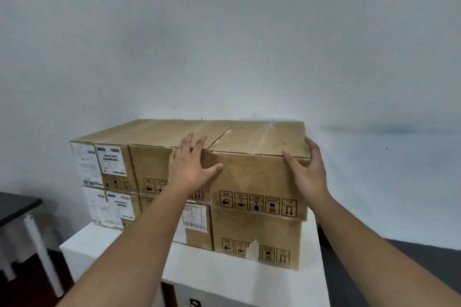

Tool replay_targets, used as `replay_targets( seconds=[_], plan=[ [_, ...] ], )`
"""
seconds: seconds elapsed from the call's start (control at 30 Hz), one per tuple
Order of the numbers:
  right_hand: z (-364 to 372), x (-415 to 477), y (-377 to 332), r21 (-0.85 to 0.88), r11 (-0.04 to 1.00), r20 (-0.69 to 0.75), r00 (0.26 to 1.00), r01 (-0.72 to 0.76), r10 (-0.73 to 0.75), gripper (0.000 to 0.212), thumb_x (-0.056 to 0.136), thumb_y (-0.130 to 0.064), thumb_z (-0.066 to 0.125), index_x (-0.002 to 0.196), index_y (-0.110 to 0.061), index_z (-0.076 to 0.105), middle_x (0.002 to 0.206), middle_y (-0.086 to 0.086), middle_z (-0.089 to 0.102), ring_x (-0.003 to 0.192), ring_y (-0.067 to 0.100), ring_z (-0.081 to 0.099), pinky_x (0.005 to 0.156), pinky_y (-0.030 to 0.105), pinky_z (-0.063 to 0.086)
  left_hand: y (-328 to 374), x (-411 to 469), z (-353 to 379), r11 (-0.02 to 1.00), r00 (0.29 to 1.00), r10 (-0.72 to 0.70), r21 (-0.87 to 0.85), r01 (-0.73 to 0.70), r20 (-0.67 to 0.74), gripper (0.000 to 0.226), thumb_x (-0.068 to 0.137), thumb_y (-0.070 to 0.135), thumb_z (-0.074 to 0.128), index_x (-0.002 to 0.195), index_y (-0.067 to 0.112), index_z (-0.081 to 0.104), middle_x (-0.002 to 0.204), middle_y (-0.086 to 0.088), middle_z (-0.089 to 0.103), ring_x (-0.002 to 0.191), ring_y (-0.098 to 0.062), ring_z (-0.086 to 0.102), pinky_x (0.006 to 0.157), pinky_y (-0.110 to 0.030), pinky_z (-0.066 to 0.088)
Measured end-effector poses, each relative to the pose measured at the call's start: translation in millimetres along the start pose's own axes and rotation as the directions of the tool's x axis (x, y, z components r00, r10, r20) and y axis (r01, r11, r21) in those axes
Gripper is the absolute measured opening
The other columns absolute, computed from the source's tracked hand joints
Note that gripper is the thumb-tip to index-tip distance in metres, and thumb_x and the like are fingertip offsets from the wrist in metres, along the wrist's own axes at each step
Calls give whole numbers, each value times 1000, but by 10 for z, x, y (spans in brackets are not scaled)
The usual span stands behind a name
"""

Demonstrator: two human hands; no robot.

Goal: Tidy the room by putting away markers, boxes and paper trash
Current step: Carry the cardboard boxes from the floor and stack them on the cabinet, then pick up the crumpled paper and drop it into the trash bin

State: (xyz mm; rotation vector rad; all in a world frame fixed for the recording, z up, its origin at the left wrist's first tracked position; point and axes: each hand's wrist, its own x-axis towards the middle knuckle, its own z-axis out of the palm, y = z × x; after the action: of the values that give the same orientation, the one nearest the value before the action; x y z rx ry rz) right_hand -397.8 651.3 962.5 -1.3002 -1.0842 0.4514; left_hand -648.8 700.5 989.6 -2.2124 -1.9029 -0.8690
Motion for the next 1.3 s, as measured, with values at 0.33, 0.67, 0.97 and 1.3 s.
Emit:
replay_targets(
  seconds=[0.33,0.67,0.97,1.3],
  plan=[
    [164,63,94,10,999,-136,990,42,-40,44,85,-37,66,125,-28,52,96,-20,53,89,3,53,74,20,42,-279,332,254,990,990,143,-6,-143,5,79,71,80,45,140,45,33,151,6,34,144,-22,21,113,-59,-7],
    [181,-46,-15,-29,999,-156,987,-44,39,52,84,-46,64,131,-32,45,116,-2,50,107,17,49,91,31,41,-240,277,191,986,986,165,-24,-164,31,78,76,74,45,144,39,29,155,2,28,147,-25,12,114,-56,-6],
    [28,-216,-59,-155,988,-138,990,-29,7,54,90,-41,59,138,-26,40,136,1,52,116,15,51,98,29,41,172,-52,270,900,934,334,-252,-357,-127,47,90,38,57,134,27,44,150,1,33,143,-18,22,119,-40,14],
    [-2649,-1615,536,-405,820,-396,886,-405,242,41,94,-39,52,130,-19,51,131,1,57,117,18,55,89,32,48,2519,-1383,795,625,700,714,-457,-633,9,40,88,29,58,126,20,52,131,-1,53,125,-22,44,100,-35,34]
  ],
)
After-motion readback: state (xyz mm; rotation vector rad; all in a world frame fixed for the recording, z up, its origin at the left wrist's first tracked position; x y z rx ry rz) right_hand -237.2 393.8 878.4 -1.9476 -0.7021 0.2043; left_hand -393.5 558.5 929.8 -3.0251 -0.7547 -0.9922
